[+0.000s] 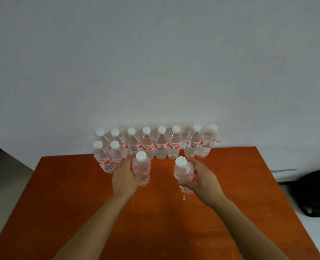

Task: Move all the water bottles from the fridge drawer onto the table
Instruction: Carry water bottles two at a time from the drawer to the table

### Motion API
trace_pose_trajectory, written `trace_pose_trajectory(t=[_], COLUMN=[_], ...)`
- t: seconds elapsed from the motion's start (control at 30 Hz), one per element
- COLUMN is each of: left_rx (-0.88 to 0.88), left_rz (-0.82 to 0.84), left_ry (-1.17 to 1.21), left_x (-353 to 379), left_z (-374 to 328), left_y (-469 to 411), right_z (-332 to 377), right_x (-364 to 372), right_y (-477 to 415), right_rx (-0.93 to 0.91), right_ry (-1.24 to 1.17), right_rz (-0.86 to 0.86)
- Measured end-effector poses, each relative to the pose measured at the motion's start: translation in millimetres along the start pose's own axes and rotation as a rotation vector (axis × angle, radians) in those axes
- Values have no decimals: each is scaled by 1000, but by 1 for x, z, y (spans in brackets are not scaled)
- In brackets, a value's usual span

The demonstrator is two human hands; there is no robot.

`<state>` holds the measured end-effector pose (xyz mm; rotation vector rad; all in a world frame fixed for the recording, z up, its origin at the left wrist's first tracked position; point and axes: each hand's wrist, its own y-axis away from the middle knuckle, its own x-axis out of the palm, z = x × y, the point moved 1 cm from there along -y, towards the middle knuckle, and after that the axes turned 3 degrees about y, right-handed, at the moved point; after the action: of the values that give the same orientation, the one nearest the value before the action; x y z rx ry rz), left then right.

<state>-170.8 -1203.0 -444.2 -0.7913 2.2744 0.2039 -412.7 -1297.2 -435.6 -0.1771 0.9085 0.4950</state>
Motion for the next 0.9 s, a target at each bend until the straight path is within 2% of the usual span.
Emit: trace_pose_trajectory(t=[0.2, 0.47, 0.6, 0.73, 0.9], left_rx=[40, -15, -46, -56, -18], left_rz=[26, 37, 42, 19, 9], left_ry=[-149, -127, -34, -61, -37], left_x=[7, 27, 31, 33, 22], left_z=[13, 32, 42, 53, 44], left_y=[-55, -92, -97, -96, -89], right_z=[20, 38, 42, 44, 55], right_x=[39, 91, 115, 129, 118], right_y=[-66, -134, -150, -155, -150], right_rx=[86, 59, 71, 79, 62], right_ry=[1, -90, -190, -231, -263], right_rz=[31, 88, 83, 85, 129])
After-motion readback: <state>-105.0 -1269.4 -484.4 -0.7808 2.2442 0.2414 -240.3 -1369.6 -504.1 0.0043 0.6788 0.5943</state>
